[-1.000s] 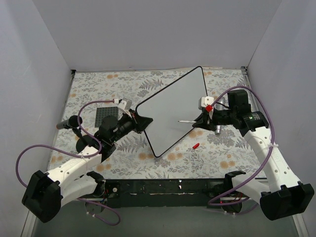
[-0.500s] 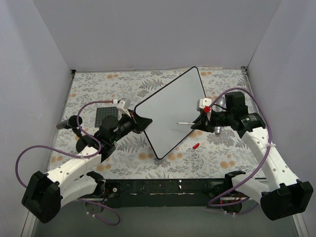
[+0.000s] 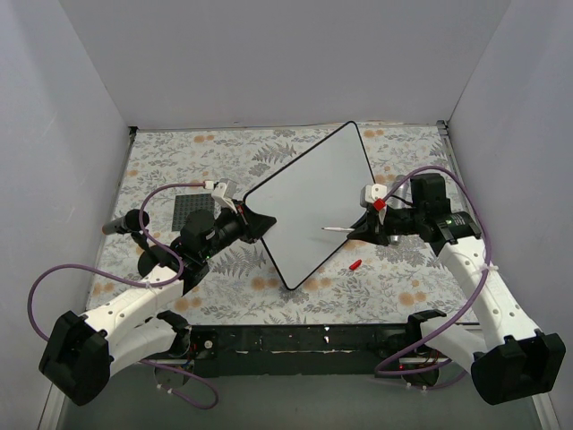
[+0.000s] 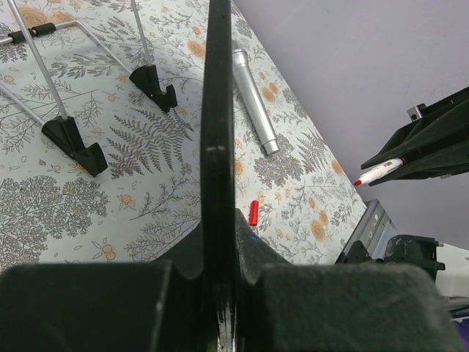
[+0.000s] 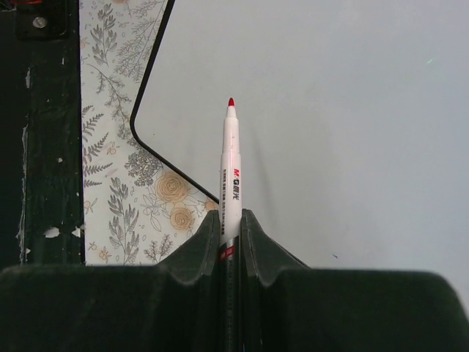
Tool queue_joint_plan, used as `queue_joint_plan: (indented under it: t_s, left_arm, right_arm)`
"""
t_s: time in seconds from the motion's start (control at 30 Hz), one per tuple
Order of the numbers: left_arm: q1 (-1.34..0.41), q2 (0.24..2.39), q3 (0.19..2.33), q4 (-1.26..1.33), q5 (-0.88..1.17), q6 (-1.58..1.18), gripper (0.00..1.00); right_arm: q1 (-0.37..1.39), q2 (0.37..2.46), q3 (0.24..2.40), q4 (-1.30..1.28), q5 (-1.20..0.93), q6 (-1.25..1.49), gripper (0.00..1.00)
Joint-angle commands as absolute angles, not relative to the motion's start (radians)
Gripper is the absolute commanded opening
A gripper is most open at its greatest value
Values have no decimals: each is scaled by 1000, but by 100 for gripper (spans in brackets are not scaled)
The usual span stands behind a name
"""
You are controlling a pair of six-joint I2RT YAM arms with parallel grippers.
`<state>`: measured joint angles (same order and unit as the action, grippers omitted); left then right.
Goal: Write a sentence on the whiteboard
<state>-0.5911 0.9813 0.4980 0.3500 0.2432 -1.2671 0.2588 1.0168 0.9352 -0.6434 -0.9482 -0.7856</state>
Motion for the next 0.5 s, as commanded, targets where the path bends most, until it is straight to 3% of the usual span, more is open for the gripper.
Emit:
queue_joint_plan:
  t_s: [0.0, 0.47]
  left_arm:
    - [-592, 940, 535, 373, 273, -1236, 0]
    - [-594, 946, 542, 373, 293, -1200, 0]
  right_arm:
    - [244, 993, 917, -609, -1002, -796, 1]
    - [241, 986, 897, -601, -1015, -796, 1]
